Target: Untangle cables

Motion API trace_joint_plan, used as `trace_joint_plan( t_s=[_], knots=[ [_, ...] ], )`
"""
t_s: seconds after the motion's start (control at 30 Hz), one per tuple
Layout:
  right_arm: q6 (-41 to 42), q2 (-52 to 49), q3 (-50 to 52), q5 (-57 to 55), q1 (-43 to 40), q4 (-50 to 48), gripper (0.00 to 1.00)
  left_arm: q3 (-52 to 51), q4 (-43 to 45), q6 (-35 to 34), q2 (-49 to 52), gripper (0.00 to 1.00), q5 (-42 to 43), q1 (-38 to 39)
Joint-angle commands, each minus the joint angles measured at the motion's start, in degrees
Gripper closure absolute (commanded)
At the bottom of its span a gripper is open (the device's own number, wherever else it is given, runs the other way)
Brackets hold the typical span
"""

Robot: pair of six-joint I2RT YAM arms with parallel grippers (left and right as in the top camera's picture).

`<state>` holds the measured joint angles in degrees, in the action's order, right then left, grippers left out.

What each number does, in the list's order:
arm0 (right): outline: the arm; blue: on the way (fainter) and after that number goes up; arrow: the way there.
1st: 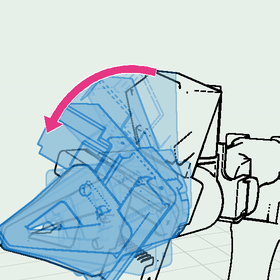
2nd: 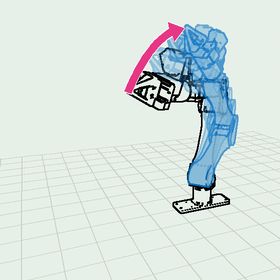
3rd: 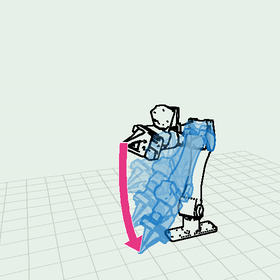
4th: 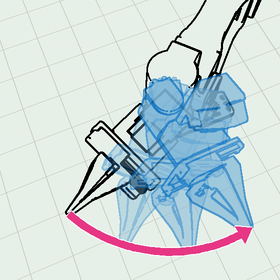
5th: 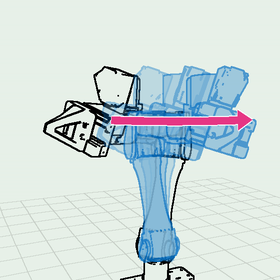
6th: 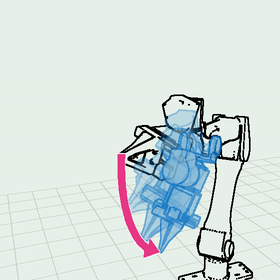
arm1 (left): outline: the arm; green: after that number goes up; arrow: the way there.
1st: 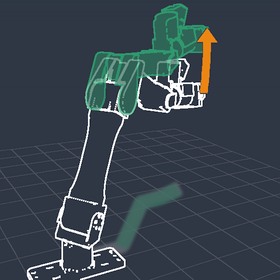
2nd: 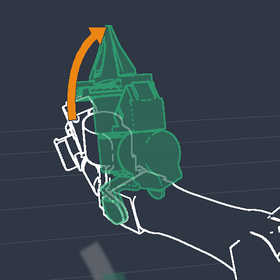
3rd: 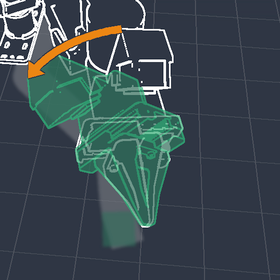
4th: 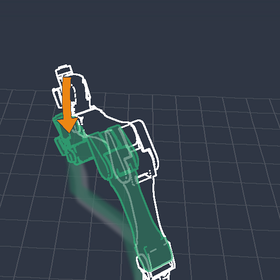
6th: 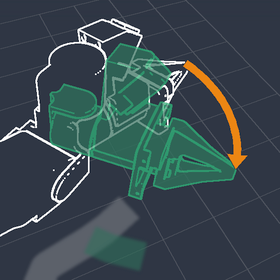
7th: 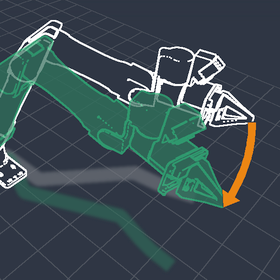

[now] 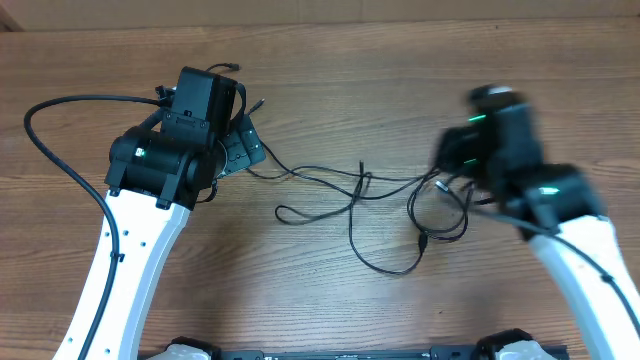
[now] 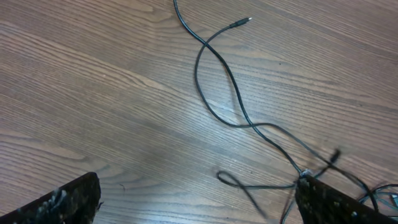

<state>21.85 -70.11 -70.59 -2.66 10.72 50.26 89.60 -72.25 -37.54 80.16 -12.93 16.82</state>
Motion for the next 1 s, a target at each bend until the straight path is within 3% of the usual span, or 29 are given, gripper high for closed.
trace_joint_plan(
  t_s=[0.0,0.07,0.3,0.33,0.4,0.57,0.67,0.83,0.97],
  knots=[
    [-5.8,1.0,-0.7,10.2,-6.4,1.2,0.92,0.5,0.1,0.3,-0.8,0.01,-1.0,-0.4],
    [-5.9,0.3,-0.3,18.0,-7.5,4.0,0.67,0.5,0.1,0.3,-0.8,0.00,-1.0,-0.4],
    [-0.2,-3.7,5.5,23.2,1.7,10.8,0.50,0.5,0.1,0.3,-0.8,0.00,-1.0,-0.4],
    [2.6,-4.3,7.0,23.2,3.7,9.8,0.42,0.5,0.1,0.3,-0.8,0.00,-1.0,-0.4],
    [7.3,-5.5,10.2,23.3,7.7,5.4,0.03,0.5,0.1,0.3,-0.8,0.01,-1.0,-0.4],
    [11.3,-10.1,18.1,22.0,16.5,-11.3,0.00,0.5,0.1,0.3,-0.8,0.01,-1.0,-0.4],
    [11.4,-14.9,21.3,15.2,21.2,-20.5,0.00,0.5,0.1,0.3,-0.8,0.00,-1.0,-0.4],
    [16.3,-24.3,21.6,-0.5,27.0,-29.5,0.07,0.5,0.1,0.3,-0.8,0.00,-1.0,-0.4],
    [17.1,-29.9,21.3,-3.8,28.9,-35.0,0.14,0.5,0.1,0.3,-0.8,0.01,-1.0,-0.4]
  ],
)
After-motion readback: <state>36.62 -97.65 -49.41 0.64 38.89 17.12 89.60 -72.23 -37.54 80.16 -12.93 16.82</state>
